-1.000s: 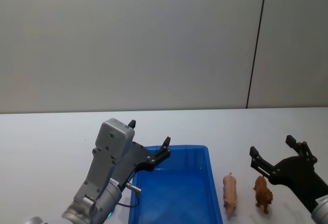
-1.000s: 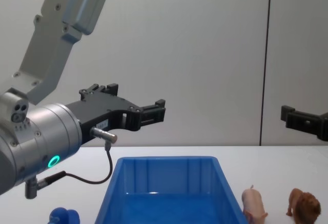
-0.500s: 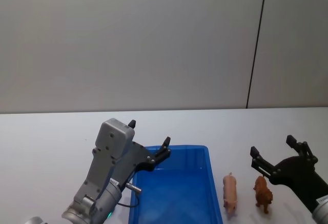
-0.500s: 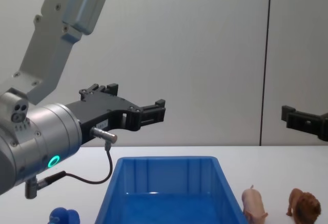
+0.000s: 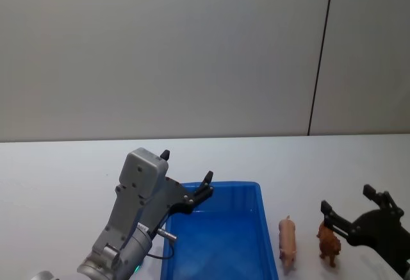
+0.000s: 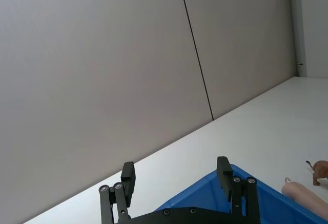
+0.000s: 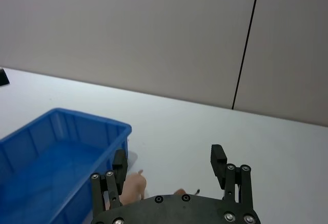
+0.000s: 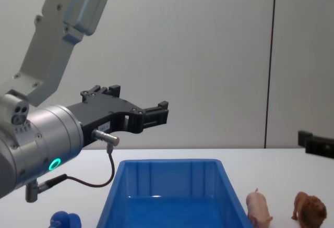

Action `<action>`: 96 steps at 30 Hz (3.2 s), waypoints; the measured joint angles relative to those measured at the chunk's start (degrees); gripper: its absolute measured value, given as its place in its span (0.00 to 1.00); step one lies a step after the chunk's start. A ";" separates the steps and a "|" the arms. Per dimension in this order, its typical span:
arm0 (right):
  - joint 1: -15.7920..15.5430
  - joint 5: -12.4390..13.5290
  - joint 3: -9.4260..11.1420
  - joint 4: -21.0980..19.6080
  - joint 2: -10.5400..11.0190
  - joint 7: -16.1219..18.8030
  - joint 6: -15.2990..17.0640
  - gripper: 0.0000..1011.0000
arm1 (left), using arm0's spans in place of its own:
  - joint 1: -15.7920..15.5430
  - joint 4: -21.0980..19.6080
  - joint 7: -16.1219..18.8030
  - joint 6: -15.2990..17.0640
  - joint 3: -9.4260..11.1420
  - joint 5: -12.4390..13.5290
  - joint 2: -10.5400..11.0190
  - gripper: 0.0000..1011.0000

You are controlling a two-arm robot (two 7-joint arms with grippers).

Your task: Pick up the two dolls from the table and place them into the box.

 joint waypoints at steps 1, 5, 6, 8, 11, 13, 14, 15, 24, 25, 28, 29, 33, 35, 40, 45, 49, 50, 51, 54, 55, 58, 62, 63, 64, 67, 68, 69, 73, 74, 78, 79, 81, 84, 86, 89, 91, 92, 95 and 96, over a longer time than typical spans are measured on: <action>-0.09 0.05 0.09 0.11 0.20 0.20 0.17 0.99 | 0.00 0.00 0.00 0.00 0.00 0.00 0.00 0.99; -0.40 0.15 0.39 0.78 0.89 1.43 1.38 0.99 | 0.00 0.00 0.00 0.00 0.00 0.00 0.00 0.99; -0.45 0.15 0.42 0.95 1.00 1.66 1.64 0.99 | 0.00 0.00 0.00 0.00 0.00 0.00 0.00 0.99; -0.51 0.13 0.42 1.26 1.13 1.98 2.07 0.99 | 0.00 0.00 0.00 0.00 0.00 0.00 0.00 0.99; -0.54 -0.35 0.37 2.07 1.27 2.73 3.07 0.99 | 0.00 0.00 0.00 0.00 0.00 0.00 0.00 0.99; -0.53 -0.67 0.27 2.41 1.27 3.01 3.50 0.99 | 0.00 0.00 0.00 0.00 0.00 0.00 0.00 0.99; -0.48 -0.96 0.15 2.76 1.25 3.24 3.84 0.99 | 0.00 0.00 0.00 0.00 0.00 0.00 0.00 0.99; -0.45 -1.11 0.09 2.96 1.22 3.33 4.00 0.99 | 0.00 0.00 0.00 0.00 0.00 0.00 0.00 0.99; 0.47 -2.94 -0.77 5.32 0.36 4.30 5.37 0.99 | 0.00 0.00 0.00 0.00 0.00 0.00 0.00 0.99; 0.55 -3.13 -0.82 5.50 0.28 4.36 5.49 0.99 | 0.00 0.00 0.00 0.00 0.00 0.00 0.00 0.99; 0.99 -3.76 -1.12 6.31 -0.13 4.49 5.83 0.99 | 0.00 0.00 0.00 0.00 0.00 0.00 0.00 0.99; 1.08 -3.86 -1.19 6.50 -0.22 4.50 5.89 0.99 | 0.00 0.00 0.00 0.00 0.00 0.00 0.00 0.99; 1.64 -4.67 -1.50 7.54 -0.69 4.52 6.34 0.99 | 0.00 0.00 0.00 0.00 0.00 0.00 0.00 0.99; 1.98 -5.18 -1.68 8.12 -0.96 4.51 6.64 0.99 | 0.00 0.00 0.00 0.00 0.00 0.00 0.00 0.99; 2.55 -5.96 -1.95 9.13 -1.43 4.45 7.19 0.99 | 0.00 0.00 0.00 0.00 0.00 0.00 0.00 0.99; 3.24 -6.56 -2.18 10.41 -1.95 4.41 7.80 0.95 | 0.00 0.00 0.00 0.00 0.00 0.00 0.00 0.99; 3.69 -6.81 -2.29 11.26 -2.27 4.35 8.06 0.86 | 0.00 0.00 0.00 0.00 0.00 0.00 0.00 0.99; 3.79 -6.86 -2.31 11.45 -2.34 4.34 8.10 0.84 | 0.00 0.00 0.00 0.00 0.00 0.00 0.00 0.99; 3.93 -6.92 -2.34 11.74 -2.43 4.31 8.12 0.81 | 0.00 0.00 0.00 0.00 0.00 0.00 0.00 0.99; 4.08 -6.96 -2.37 12.10 -2.56 4.28 8.13 0.74 | 0.00 0.00 0.00 0.00 0.00 0.00 0.00 0.99; 4.18 -7.00 -2.41 12.30 -2.65 4.26 8.13 0.70 | 0.00 0.00 0.00 0.00 0.00 0.00 0.00 0.99; 4.31 -7.10 -2.45 12.57 -2.79 4.17 7.97 0.58 | 0.00 0.00 0.00 0.00 0.00 0.00 0.00 0.99; 4.38 -7.38 -2.49 12.67 -2.90 3.92 7.28 0.48 | 0.00 0.00 0.00 0.00 0.00 0.00 0.00 0.99; 4.39 -7.45 -2.50 12.67 -2.92 3.86 7.11 0.45 | 0.00 0.01 0.00 0.00 0.00 0.00 0.00 0.99; 4.39 -7.54 -2.51 12.67 -2.94 3.79 6.93 0.43 | 0.00 0.00 0.00 0.00 0.00 0.00 0.00 0.99; 4.40 -8.14 -2.54 12.49 -3.03 3.35 5.64 0.42 | 0.00 0.00 0.00 0.00 0.00 0.00 0.00 0.99; 4.41 -8.27 -2.54 12.41 -3.05 3.27 5.36 0.42 | 0.00 0.00 0.00 0.00 0.00 0.00 0.00 0.99; 4.42 -8.41 -2.54 12.32 -3.06 3.18 5.08 0.42 | 0.00 0.00 0.00 0.00 0.00 0.00 0.00 0.99; 4.55 -9.39 -2.57 11.50 -3.15 2.64 3.28 0.42 | 0.00 0.01 0.00 0.00 0.00 0.00 0.00 0.99; 4.57 -9.54 -2.57 11.40 -3.17 2.58 2.97 0.42 | 0.00 0.00 0.00 0.00 0.00 0.00 0.00 0.99; 4.89 -10.34 -2.60 10.27 -3.27 2.51 1.50 0.42 | 0.00 0.00 0.00 0.00 0.00 0.00 0.00 0.99; 5.08 -10.57 -2.61 9.80 -3.32 2.61 1.01 0.42 | 0.00 0.00 0.00 0.00 0.00 0.00 0.00 0.99; 5.32 -10.81 -2.63 9.23 -3.41 2.95 0.47 0.42 | 0.00 0.00 0.00 0.00 0.00 0.00 0.00 0.99; 5.84 -11.03 -2.71 8.22 -3.62 3.93 -0.26 0.42 | 0.00 0.00 0.00 0.00 0.00 0.00 0.00 0.99; 6.27 -11.04 -2.79 7.59 -3.83 4.78 -0.58 0.42 | 0.00 0.00 0.00 0.00 0.00 0.00 0.00 0.99; 6.96 -10.96 -2.99 6.75 -4.22 6.27 -0.74 0.42 | 0.00 0.00 0.00 0.00 0.00 0.00 0.00 0.99; 7.49 -10.69 -3.18 6.30 -4.55 7.38 -0.71 0.42 | 0.00 0.00 0.00 0.00 0.00 0.00 0.00 0.99; 7.49 -10.69 -3.18 6.30 -4.55 7.38 -0.71 0.42 | 0.00 0.00 0.00 0.00 0.00 0.00 0.00 0.99; 8.48 -10.02 -3.65 5.78 -5.32 9.74 0.05 0.42 | 0.00 0.00 0.00 0.00 0.00 0.00 0.00 0.99; 8.69 -9.88 -3.75 5.72 -5.48 10.18 0.25 0.42 | 0.00 0.00 0.00 0.00 0.00 0.00 0.00 0.99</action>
